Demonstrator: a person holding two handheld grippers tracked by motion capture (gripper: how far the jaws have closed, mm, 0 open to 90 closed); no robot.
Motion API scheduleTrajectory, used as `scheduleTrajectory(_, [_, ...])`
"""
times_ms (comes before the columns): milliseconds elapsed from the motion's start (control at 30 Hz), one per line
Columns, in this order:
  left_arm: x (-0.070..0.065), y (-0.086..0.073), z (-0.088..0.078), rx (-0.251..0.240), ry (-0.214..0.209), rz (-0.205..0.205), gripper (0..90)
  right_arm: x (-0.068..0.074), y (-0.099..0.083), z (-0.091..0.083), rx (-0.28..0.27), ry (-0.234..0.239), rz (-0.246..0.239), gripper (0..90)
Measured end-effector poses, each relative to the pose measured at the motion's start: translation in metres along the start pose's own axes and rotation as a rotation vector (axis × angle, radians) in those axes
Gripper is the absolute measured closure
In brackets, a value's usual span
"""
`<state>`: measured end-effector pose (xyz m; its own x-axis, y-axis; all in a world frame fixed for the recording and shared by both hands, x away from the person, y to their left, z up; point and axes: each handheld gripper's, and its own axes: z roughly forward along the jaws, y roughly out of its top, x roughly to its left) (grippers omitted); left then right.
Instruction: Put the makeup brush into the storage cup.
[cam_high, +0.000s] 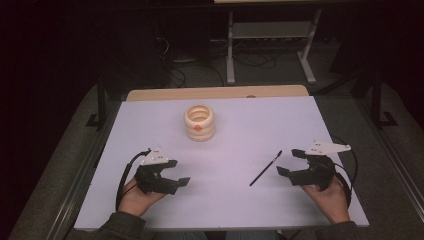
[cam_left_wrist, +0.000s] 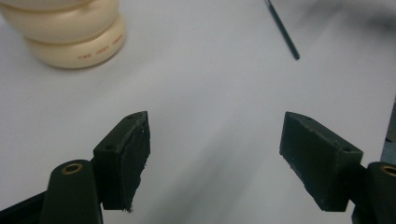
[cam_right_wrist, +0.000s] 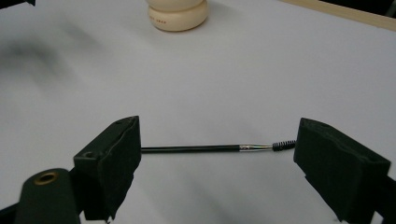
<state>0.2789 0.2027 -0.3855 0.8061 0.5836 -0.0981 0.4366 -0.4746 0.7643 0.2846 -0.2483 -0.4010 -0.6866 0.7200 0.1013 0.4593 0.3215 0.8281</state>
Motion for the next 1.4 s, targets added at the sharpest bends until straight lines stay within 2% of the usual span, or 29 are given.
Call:
scheduleTrajectory(67, [-0.002, 0.006, 0.005, 0.009, -0.008, 0.020, 25.3, -0.002, -0.001, -0.001, -0.001, -0.006, -0.001, 14.1])
scheduleTrajectory(300, [-0.011, 0.025, 0.022, 0.024, -0.039, 0.043, 25.4, -0.006, -0.003, 0.000, 0.009, -0.007, 0.010, 14.1])
scheduleTrajectory(333, [-0.013, 0.032, 0.029, 0.037, -0.051, 0.059, 25.4, -0.007, -0.003, 0.000, 0.008, -0.010, 0.014, 14.1])
scheduleTrajectory(400, [-0.015, 0.038, 0.037, 0.047, -0.062, 0.055, 26.7, -0.009, -0.003, -0.001, 0.008, -0.014, 0.020, 14.1])
scheduleTrajectory(433, [-0.015, 0.042, 0.039, 0.060, -0.066, 0.068, 26.7, -0.009, -0.003, -0.001, 0.008, -0.014, 0.018, 14.3])
scheduleTrajectory(567, [-0.020, 0.052, 0.049, 0.065, -0.089, 0.070, 27.4, -0.010, -0.002, -0.001, 0.012, -0.020, 0.020, 14.3])
scheduleTrajectory(700, [-0.030, 0.066, 0.067, 0.083, -0.107, 0.117, 30.5, -0.014, -0.003, 0.001, 0.027, -0.028, 0.043, 14.3])
scheduleTrajectory(733, [-0.031, 0.068, 0.071, 0.080, -0.113, 0.109, 30.8, -0.014, -0.004, 0.002, 0.028, -0.026, 0.049, 14.3])
scheduleTrajectory(767, [-0.031, 0.071, 0.075, 0.097, -0.115, 0.122, 30.9, -0.014, -0.004, 0.002, 0.029, -0.026, 0.048, 14.3])
scheduleTrajectory(800, [-0.033, 0.073, 0.080, 0.095, -0.118, 0.108, 30.9, -0.015, -0.004, 0.002, 0.031, -0.032, 0.045, 14.3])
scheduleTrajectory(933, [-0.038, 0.082, 0.095, 0.118, -0.141, 0.122, 31.9, -0.016, -0.004, 0.003, 0.036, -0.037, 0.056, 14.3])
scheduleTrajectory(1167, [-0.047, 0.094, 0.111, 0.155, -0.143, 0.155, 34.5, -0.016, -0.005, 0.004, 0.056, -0.050, 0.051, 15.2])
scheduleTrajectory(1267, [-0.048, 0.096, 0.118, 0.170, -0.156, 0.136, 36.1, -0.016, -0.005, 0.004, 0.066, -0.061, 0.049, 15.3])
scheduleTrajectory(1300, [-0.049, 0.097, 0.121, 0.165, -0.172, 0.107, 36.1, -0.016, -0.005, 0.004, 0.067, -0.062, 0.051, 15.3])
scheduleTrajectory(1333, [-0.048, 0.098, 0.122, 0.167, -0.184, 0.106, 36.2, -0.016, -0.005, 0.004, 0.072, -0.061, 0.064, 15.3])
scheduleTrajectory(1400, [-0.050, 0.101, 0.125, 0.179, -0.183, 0.111, 36.6, -0.017, -0.006, 0.004, 0.068, -0.067, 0.059, 15.3])
